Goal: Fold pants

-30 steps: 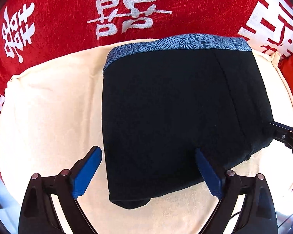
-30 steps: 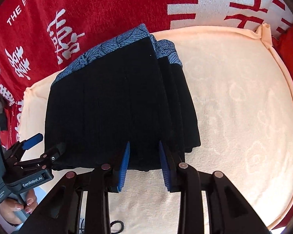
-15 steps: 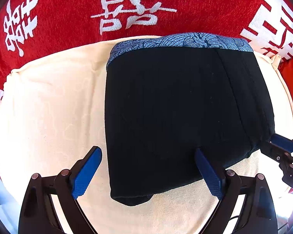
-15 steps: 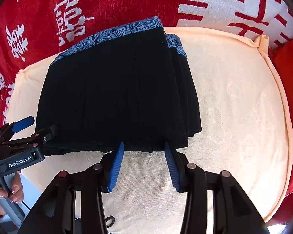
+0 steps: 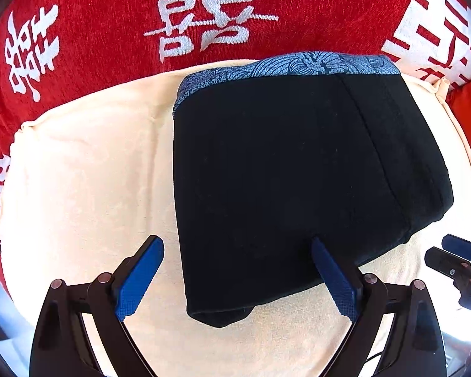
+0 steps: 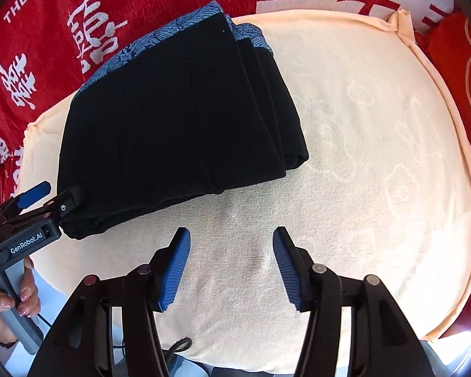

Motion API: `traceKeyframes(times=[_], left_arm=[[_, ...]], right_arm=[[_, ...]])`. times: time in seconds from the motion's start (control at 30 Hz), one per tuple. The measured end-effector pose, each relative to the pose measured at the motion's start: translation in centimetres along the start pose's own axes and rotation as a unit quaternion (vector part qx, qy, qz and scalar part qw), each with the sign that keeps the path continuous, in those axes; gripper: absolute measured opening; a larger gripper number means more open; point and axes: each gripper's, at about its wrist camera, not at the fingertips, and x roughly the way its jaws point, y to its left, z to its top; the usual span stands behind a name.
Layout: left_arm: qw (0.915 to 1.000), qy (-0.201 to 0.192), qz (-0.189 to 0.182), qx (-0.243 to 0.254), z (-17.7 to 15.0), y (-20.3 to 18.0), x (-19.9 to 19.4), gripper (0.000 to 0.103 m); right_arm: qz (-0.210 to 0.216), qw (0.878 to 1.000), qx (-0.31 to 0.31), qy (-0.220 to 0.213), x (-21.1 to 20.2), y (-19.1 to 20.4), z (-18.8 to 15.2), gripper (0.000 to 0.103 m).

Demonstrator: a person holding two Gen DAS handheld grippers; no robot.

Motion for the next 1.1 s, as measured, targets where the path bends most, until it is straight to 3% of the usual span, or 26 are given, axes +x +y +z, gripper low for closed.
traceKeyframes(times=[0.4,0.8,0.87,0.97,1.1], left_arm=[[1.0000,-0.004,-0.004,0.002,0.8,1.0,-0.7,0.096],[0.9986,-0.023,-0.012,-0.046,4.2,6.0,-1.6,0.096],[0.9978,-0.023,-0.022,-0.057,5.1,7.1,-1.4,0.096],[0.9968,-0.011,-0.046,-0.064,5.8,8.2,-0.4,0.096],[0.9882,0.028,-0.130,-0.075,6.4,8.7,1.7,0.096]], right_arm=[[0.014,1.000,0.010,0.022,-0.4,-2.3,-0.1,0.062],[0.049,0.998,0.042,-0.015,-1.8,-4.0,6.4,0.062],[0.069,0.997,0.036,-0.017,-1.8,-3.6,7.9,0.062],[0.088,0.996,0.005,-0.012,-1.9,-3.2,9.2,0.078],[0.104,0.995,-0.008,0.009,-0.3,-3.8,10.8,0.079]])
